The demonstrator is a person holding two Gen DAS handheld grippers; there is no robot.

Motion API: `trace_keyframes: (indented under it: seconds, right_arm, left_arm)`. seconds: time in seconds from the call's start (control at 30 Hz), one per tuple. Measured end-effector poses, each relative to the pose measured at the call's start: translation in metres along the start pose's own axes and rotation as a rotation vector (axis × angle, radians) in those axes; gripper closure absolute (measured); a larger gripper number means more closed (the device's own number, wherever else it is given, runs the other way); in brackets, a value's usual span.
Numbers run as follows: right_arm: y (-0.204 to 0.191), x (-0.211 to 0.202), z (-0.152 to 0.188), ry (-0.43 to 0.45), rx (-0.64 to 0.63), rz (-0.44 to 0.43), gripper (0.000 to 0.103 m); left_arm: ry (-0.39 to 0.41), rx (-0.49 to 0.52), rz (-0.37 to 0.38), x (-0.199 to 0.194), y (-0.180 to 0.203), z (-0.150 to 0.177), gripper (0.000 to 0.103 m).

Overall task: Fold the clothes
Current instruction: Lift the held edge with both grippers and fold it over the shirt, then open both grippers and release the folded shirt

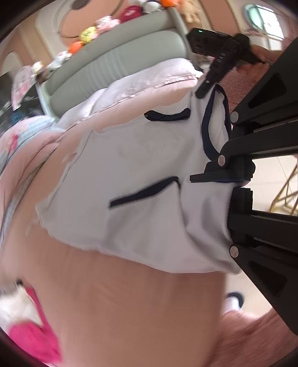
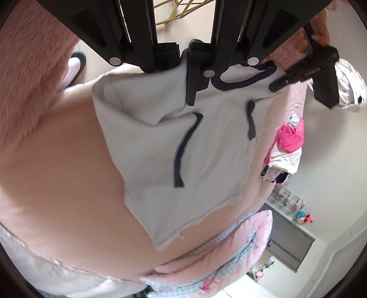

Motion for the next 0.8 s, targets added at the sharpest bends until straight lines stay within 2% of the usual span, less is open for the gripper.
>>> trace_keyframes:
  seconds: [0.13,0.3,0.37,0.43,0.53,0.57,0.6,0.63,0.67,0.7,0.73,0.8]
  right_arm:
    - [-0.021,0.012,-0.043,0.018,-0.045,-0.026,0.097]
    - [-0.042,0.047,-0.114,0.077,-0.128,-0.007,0.097]
    - [-0.038,0.076,-0.137,0.068,-0.104,0.031,0.094]
    - [-0.024,0.105,-0.151,0.031,-0.063,0.065,0.086]
    - [-0.002,0.145,-0.161,-0.06,0.034,0.099,0.086]
    - [0.0,0.146,-0.166,-0.054,0.053,0.081,0.085]
    - [0.002,0.146,-0.171,-0.048,0.073,0.063,0.084]
    - [0.003,0.14,-0.178,-0.016,0.089,0.03,0.081]
    - [0.003,0.132,-0.187,0.02,0.108,-0.009,0.073]
    - [0.004,0.125,-0.194,0.04,0.128,-0.042,0.06]
    - [0.005,0.119,-0.201,0.059,0.149,-0.075,0.053]
    - [0.003,0.106,-0.207,0.085,0.141,-0.105,0.053]
  left_arm:
    - [-0.023,0.014,0.032,0.008,0.01,-0.051,0.102]
    - [-0.027,0.059,-0.002,0.043,0.012,-0.111,0.101]
    - [-0.034,0.072,-0.062,0.066,0.007,-0.131,0.101]
    - [-0.032,0.048,-0.088,0.087,-0.004,-0.149,0.101]
    - [-0.049,-0.03,-0.035,0.108,-0.018,-0.173,0.097]
    - [-0.052,-0.056,-0.011,0.113,-0.022,-0.181,0.095]
    - [-0.042,-0.08,0.03,0.112,-0.023,-0.19,0.086]
    - [-0.025,-0.095,0.057,0.108,-0.021,-0.198,0.069]
    - [0.001,-0.107,0.077,0.101,-0.023,-0.204,0.056]
    - [0.034,-0.117,0.086,0.092,-0.026,-0.208,0.032]
    - [0.07,-0.126,0.084,0.082,-0.03,-0.21,0.027]
    - [0.151,-0.118,0.045,0.062,-0.036,-0.209,0.027]
Point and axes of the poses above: each gripper's, at about its wrist camera, not at the fingertips, and x roughly the way its jaws point, y to its right, z to its underside, the point moved 5 cm from there along x, roughly the way its jaws point, and after that the axes turned 4 degrees about y, right-handed, at the moved point
